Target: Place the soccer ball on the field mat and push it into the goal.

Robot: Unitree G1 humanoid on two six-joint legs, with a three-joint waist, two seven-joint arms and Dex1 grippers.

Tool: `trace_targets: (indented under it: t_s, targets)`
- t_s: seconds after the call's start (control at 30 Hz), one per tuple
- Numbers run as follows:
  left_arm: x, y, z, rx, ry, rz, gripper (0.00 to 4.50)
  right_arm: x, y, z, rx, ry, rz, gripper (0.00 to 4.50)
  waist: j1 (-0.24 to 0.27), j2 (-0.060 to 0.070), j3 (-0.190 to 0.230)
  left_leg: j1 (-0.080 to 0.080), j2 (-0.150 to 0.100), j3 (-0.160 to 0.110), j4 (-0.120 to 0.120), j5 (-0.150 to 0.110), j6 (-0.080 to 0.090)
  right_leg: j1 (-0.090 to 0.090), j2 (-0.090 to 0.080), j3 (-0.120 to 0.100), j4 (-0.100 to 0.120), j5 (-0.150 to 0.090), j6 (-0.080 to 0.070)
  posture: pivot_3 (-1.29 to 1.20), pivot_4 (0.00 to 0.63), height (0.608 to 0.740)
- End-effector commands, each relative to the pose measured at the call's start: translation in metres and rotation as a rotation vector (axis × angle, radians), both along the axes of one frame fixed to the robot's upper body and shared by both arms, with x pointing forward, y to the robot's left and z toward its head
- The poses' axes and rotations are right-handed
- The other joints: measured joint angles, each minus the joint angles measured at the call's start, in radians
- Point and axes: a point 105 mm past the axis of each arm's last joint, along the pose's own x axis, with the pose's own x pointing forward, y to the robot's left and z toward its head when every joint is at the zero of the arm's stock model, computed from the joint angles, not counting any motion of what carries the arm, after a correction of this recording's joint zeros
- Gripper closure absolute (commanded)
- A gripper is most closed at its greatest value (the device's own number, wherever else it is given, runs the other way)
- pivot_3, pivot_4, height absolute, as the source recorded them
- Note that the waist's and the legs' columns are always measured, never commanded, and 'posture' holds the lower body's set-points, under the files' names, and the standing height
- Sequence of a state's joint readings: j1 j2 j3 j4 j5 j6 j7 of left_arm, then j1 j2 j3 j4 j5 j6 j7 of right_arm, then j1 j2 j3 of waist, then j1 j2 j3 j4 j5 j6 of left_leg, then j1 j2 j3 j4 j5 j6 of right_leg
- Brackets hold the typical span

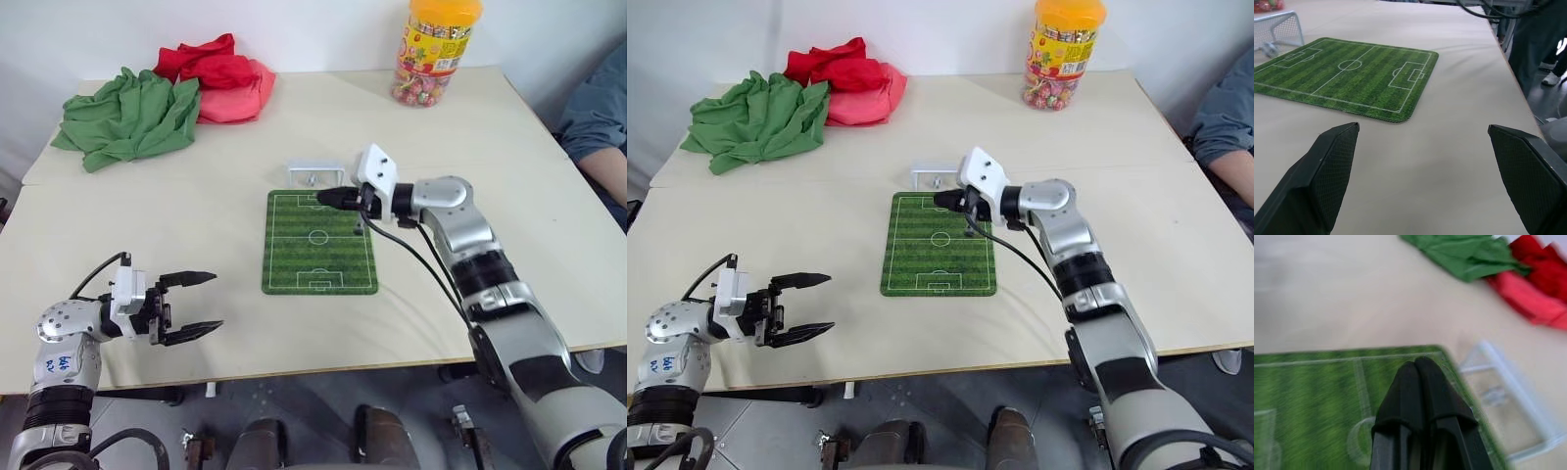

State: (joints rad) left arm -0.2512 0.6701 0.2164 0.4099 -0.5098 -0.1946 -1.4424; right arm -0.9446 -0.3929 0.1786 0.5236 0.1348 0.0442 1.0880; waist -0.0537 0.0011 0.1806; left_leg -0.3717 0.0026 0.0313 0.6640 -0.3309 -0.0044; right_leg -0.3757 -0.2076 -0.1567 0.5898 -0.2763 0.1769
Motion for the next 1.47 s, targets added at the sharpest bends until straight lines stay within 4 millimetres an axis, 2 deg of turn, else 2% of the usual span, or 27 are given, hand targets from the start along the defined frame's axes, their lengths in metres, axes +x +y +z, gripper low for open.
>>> trace_targets:
  t_s: [0.03,0.13,0.2,0.33,0.43,0.5,0.53,0.6,0.67,0.83,1.03,1.17,1.27,1.47]
  targets:
    - [0.019,0.010,0.011,-0.018,-0.044,0.134,0.00,-0.025,-0.013,0.013,0.027,0.001,0.059,4.49,0.004,0.000,0.000,0.000,0.000,0.000,0.001,0.000,0.000,0.000,0.000,0.000,0.000,0.000,0.000,0.00,0.150,0.740]
    - [0.040,0.020,0.015,-0.029,-0.053,0.299,0.00,-0.030,-0.031,0.001,-0.005,0.041,0.015,4.49,0.008,0.000,0.000,0.000,0.000,0.000,0.002,0.000,0.000,0.000,0.000,0.000,0.000,0.000,0.000,0.00,0.150,0.740]
    - [0.049,0.022,0.017,-0.027,-0.068,0.365,0.00,-0.030,-0.051,-0.007,-0.023,0.055,-0.045,4.49,0.012,0.000,0.000,0.000,0.000,0.001,0.002,0.000,0.000,0.000,0.000,0.001,0.000,0.000,0.000,0.00,0.150,0.740]
    - [0.063,0.028,0.026,-0.065,-0.068,0.495,0.00,-0.020,-0.115,-0.021,-0.019,0.095,-0.302,4.49,0.023,-0.001,0.000,0.000,0.000,0.002,0.001,0.000,0.000,0.000,0.000,0.001,0.000,0.000,0.000,0.00,0.150,0.740]
    - [0.066,0.032,0.033,-0.109,-0.060,0.538,0.00,-0.019,-0.148,-0.024,-0.026,0.076,-0.421,4.49,0.025,-0.001,0.000,0.000,0.000,0.002,0.001,0.000,0.000,0.000,0.000,0.001,-0.001,0.000,0.000,0.00,0.150,0.740]
    - [0.066,0.034,0.035,-0.128,-0.053,0.555,0.00,-0.029,-0.163,-0.029,-0.011,0.126,-0.421,4.49,0.025,-0.001,0.000,0.000,0.000,0.002,0.001,0.000,0.000,0.000,0.000,0.001,-0.001,0.000,0.000,0.00,0.150,0.740]
    - [0.066,0.034,0.036,-0.127,-0.055,0.557,0.00,-0.033,-0.166,-0.031,0.000,0.150,-0.408,4.49,0.025,-0.001,0.000,0.000,0.000,0.002,0.001,0.000,0.000,0.000,0.000,0.001,-0.001,0.000,0.000,0.00,0.150,0.740]
    - [0.061,0.031,0.034,-0.114,-0.048,0.521,0.00,-0.046,-0.174,-0.035,0.004,0.174,-0.346,4.11,0.025,-0.001,0.000,0.000,0.000,0.002,0.001,0.000,0.000,0.000,0.000,0.001,-0.001,0.000,0.000,0.00,0.150,0.740]
    - [0.062,0.027,0.036,-0.123,-0.034,0.500,0.00,-0.049,-0.182,-0.036,0.000,0.177,-0.328,3.65,0.025,-0.001,0.000,0.000,0.000,0.003,0.001,0.000,0.000,0.000,0.000,0.001,-0.001,0.000,0.000,0.00,0.150,0.740]
    - [0.063,0.030,0.041,-0.103,-0.056,0.491,0.00,-0.051,-0.200,-0.035,-0.018,0.162,-0.330,1.99,0.025,-0.001,0.000,0.001,0.000,0.003,0.002,0.000,0.000,0.001,0.000,0.002,-0.001,0.000,-0.001,0.00,0.150,0.740]
    - [0.051,0.045,0.035,-0.057,-0.032,0.476,0.00,-0.064,-0.222,-0.028,-0.014,0.127,-0.357,0.01,0.026,-0.001,0.000,0.001,0.000,0.003,0.002,0.000,0.000,0.001,0.000,0.001,-0.001,0.000,-0.001,0.00,0.150,0.740]
    - [0.045,0.051,0.035,-0.062,-0.024,0.477,0.00,-0.072,-0.232,-0.026,0.021,0.126,-0.376,0.01,0.026,-0.001,0.000,0.001,0.000,0.003,0.002,0.000,0.000,0.001,0.000,0.001,-0.001,0.000,-0.001,0.00,0.150,0.740]
    - [0.043,0.054,0.035,-0.070,-0.010,0.483,0.00,-0.076,-0.241,-0.032,0.002,0.144,-0.417,0.01,0.028,-0.001,0.001,0.001,0.000,0.003,0.003,0.000,0.000,0.001,0.000,0.001,-0.001,0.000,-0.001,0.00,0.150,0.740]
    - [0.037,0.053,0.040,-0.088,-0.025,0.460,0.00,-0.080,-0.240,-0.035,0.012,0.141,-0.442,0.01,0.027,-0.001,0.000,0.001,0.000,0.003,0.003,0.000,0.000,0.001,0.000,0.001,-0.001,0.000,-0.001,0.00,0.150,0.740]
